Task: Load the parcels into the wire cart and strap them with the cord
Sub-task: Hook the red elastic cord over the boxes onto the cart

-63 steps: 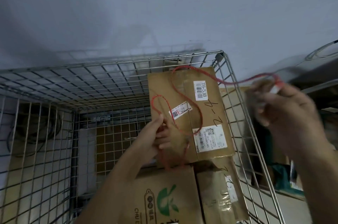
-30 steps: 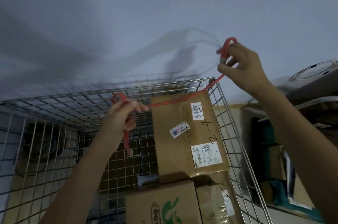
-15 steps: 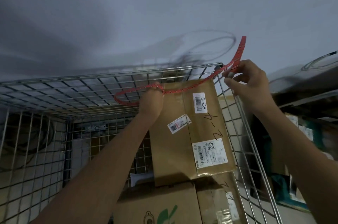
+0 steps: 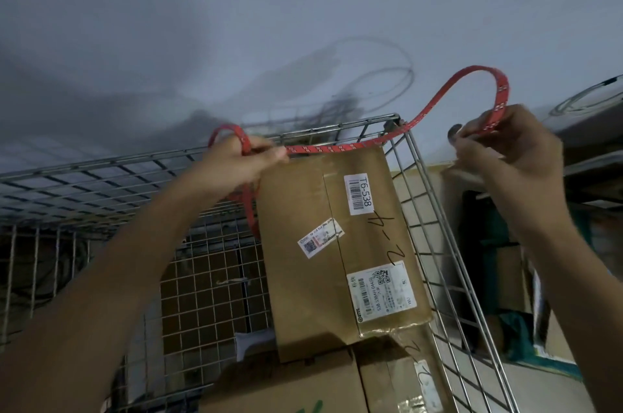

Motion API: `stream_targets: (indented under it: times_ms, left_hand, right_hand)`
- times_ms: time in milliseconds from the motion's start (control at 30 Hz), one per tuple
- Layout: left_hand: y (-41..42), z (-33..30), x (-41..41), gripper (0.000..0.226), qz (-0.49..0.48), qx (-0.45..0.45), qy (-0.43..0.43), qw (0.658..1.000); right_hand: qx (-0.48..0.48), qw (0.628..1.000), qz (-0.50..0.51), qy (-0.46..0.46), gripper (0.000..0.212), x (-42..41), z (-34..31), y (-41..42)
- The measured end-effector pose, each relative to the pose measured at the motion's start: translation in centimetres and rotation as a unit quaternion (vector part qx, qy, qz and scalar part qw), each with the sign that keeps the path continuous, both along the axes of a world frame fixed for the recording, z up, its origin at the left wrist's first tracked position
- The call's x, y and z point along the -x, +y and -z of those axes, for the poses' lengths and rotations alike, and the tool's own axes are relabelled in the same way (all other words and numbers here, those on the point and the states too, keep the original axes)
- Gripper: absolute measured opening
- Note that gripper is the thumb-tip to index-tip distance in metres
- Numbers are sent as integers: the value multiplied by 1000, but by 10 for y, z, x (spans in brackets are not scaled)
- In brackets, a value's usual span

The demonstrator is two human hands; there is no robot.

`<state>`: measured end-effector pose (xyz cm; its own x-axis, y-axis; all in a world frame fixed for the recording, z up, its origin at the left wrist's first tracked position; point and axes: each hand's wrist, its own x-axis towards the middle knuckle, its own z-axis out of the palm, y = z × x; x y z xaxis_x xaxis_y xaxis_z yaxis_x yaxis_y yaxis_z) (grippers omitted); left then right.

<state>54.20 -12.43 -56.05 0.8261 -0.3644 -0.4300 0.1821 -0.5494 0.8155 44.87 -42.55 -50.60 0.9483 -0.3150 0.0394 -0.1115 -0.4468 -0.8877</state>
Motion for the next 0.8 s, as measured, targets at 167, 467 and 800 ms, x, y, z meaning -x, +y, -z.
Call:
stream_targets:
  times_ms: [167,467,800]
  left_hand:
    - [7,-20,-46,8,-167,-24,-326,930]
    - [-3,66,-65,11,-137,-238,-402,874]
    - [1,73,-65,20,-169,-227,-369,886]
  right_hand:
    - [-75,997,7,-15,12,-24,-18,13]
    - [203,977,-57,42,8,-126,76,36]
    - [428,856,-238,167,31,-177,101,49]
